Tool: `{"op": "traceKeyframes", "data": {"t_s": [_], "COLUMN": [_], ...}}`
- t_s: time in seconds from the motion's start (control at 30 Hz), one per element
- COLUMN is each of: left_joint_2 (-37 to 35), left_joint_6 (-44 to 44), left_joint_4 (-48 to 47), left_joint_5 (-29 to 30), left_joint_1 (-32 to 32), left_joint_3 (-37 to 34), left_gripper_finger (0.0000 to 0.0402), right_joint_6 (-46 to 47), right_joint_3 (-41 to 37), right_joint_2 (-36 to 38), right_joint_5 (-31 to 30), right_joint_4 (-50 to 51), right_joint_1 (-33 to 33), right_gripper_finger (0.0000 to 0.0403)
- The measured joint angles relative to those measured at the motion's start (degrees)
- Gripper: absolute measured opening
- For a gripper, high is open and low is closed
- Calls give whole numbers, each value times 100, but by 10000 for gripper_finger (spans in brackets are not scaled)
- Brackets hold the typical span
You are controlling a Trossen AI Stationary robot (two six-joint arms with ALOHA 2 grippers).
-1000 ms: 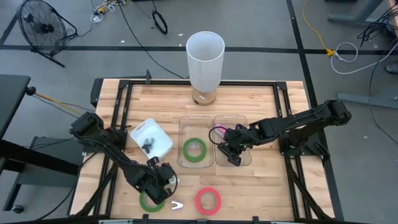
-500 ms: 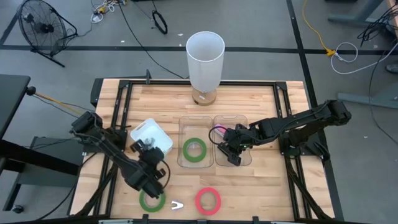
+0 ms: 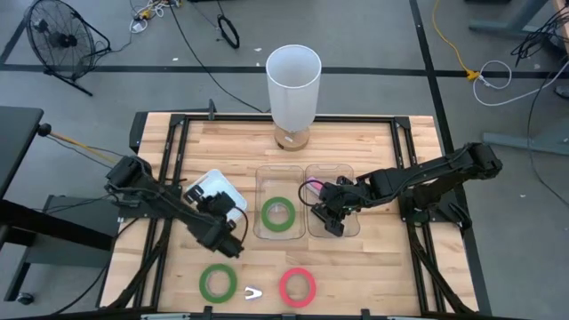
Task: Pick and place Stapler, Stapler remover, tape
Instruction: Put the blue staple remover into the white bin
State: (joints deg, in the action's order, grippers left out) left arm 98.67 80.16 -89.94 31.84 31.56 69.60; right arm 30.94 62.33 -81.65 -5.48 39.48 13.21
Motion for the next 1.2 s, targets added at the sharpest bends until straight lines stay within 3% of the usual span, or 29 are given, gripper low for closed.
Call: {"op": "traceKeyframes", "data": {"t_s": [0.57,0.73,0.9,1.2], "left_joint_2": [4,7,7,7], "left_joint_6": [-798,-950,-1547,-2431], "left_joint_4": [1124,1339,2168,3375], "left_joint_5": [-46,252,487,276], "left_joint_1": [-1308,-1622,-1735,-1737], "left_joint_3": [-1434,-1475,-1475,-1475], "left_gripper_finger": [38,42,38,38], "right_joint_6": [0,-3,-22,-24], "right_joint_3": [0,0,0,0], "right_joint_2": [0,0,0,0], "right_joint_5": [-2,-4,-7,-9], "right_joint_4": [0,-8,-9,-11], "right_joint_1": [2,2,2,2], "right_gripper_finger": [48,48,48,48]}}
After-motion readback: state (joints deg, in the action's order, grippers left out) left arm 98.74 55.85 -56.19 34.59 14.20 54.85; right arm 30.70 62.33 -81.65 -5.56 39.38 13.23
